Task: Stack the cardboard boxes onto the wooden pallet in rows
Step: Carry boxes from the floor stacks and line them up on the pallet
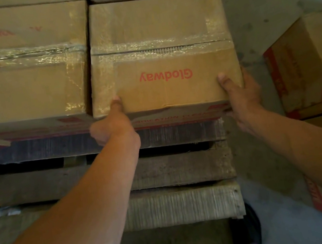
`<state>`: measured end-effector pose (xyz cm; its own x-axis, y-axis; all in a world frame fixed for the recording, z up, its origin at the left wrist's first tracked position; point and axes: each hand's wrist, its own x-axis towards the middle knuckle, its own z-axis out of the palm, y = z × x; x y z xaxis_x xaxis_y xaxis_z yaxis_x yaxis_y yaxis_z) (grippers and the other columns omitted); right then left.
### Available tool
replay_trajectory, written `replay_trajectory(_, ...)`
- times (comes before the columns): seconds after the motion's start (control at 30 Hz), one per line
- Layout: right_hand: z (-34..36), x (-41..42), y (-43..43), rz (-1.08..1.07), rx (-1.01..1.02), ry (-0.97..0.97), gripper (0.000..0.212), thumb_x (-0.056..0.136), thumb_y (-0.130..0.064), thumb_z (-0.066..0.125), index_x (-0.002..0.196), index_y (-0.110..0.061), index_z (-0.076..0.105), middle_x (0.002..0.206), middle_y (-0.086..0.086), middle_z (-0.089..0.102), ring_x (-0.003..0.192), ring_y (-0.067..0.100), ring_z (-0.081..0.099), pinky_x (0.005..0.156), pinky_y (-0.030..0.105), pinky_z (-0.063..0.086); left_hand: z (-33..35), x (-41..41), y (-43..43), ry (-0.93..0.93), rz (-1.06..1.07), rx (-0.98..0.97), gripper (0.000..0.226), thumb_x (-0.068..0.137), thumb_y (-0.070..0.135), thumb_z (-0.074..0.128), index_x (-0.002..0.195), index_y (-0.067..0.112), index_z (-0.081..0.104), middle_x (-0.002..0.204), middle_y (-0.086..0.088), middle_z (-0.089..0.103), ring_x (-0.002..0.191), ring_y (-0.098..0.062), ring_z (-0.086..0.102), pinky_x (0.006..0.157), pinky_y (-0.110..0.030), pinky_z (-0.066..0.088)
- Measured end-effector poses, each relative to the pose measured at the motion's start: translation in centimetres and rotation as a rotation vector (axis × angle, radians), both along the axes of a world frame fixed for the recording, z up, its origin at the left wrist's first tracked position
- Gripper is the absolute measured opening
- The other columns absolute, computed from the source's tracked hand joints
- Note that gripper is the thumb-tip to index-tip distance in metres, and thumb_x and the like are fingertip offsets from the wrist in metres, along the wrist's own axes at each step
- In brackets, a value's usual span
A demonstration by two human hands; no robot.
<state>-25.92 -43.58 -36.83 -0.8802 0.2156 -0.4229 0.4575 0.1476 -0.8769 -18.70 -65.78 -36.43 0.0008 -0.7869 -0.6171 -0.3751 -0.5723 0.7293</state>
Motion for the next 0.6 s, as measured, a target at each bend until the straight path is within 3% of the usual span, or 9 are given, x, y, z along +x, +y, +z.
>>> replay_trajectory(0.1, 0.1, -0.3, -0.4, -0.016, 0.018, 0.022, 0.039, 0.092, -0.037, 0.069, 0.129, -0.032, 0.057, 0.118, -0.006, 0.067, 0.106, 0.017, 0.067, 0.091, 0.053, 0.057, 0.0, -0.1, -1.3, 0.019, -0.076, -0.004, 0.073, 0.064, 0.043, 0.092, 0.120, 0.015, 0.055, 0.100, 0.001, 0.055, 0.087, -0.019, 0.056, 0.081, -0.030, 0.052)
replay_trajectory(0.3, -0.3, -0.6, -0.3, 0.048, 0.090, 0.038, 0.052, 0.091, -0.047, 0.067, 0.139, -0.031, 0.053, 0.123, -0.009, 0.065, 0.107, 0.014, 0.066, 0.090, 0.050, 0.058, -0.3, -0.9, -3.1, 0.081, -0.108, 0.046, 0.078, 0.060, 0.029, 0.096, 0.119, 0.014, 0.048, 0.105, -0.006, 0.055, 0.106, -0.032, 0.062, 0.089, -0.046, 0.058)
replay_trajectory(0.4, -0.2, -0.9, 0.0, 0.104, 0.167, 0.061, 0.051, 0.093, -0.049, 0.065, 0.139, -0.030, 0.053, 0.126, -0.007, 0.064, 0.111, 0.017, 0.064, 0.092, 0.041, 0.055, 0.1, -1.1, -3.8, 0.048, -0.165, 0.106, 0.081, 0.064, 0.031, 0.094, 0.127, 0.008, 0.047, 0.124, -0.009, 0.058, 0.114, -0.032, 0.059, 0.090, -0.046, 0.058)
replay_trajectory(0.5, 0.3, -0.9, 0.5, 0.161, 0.224, 0.040, 0.066, 0.094, -0.049, 0.063, 0.151, -0.026, 0.041, 0.143, -0.001, 0.055, 0.128, 0.020, 0.054, 0.105, 0.036, 0.046, 1.5, -1.1, -3.8, 0.034, -0.271, 0.246, 0.074, 0.079, 0.033, 0.083, 0.138, 0.011, 0.044, 0.137, -0.013, 0.053, 0.119, -0.033, 0.057, 0.075, -0.050, 0.062)
replay_trajectory(0.6, 1.5, 0.0, 1.8, 0.141, 0.357, 0.016, 0.076, 0.096, -0.053, 0.058, 0.159, -0.029, 0.024, 0.160, -0.001, 0.035, 0.143, 0.022, 0.038, 0.114, 0.035, 0.031, 2.3, -0.2, -1.9, -0.105, -0.546, 0.231, 0.061, 0.089, 0.040, 0.073, 0.136, 0.011, 0.048, 0.125, -0.015, 0.062, 0.102, -0.032, 0.065, 0.061, -0.043, 0.060)
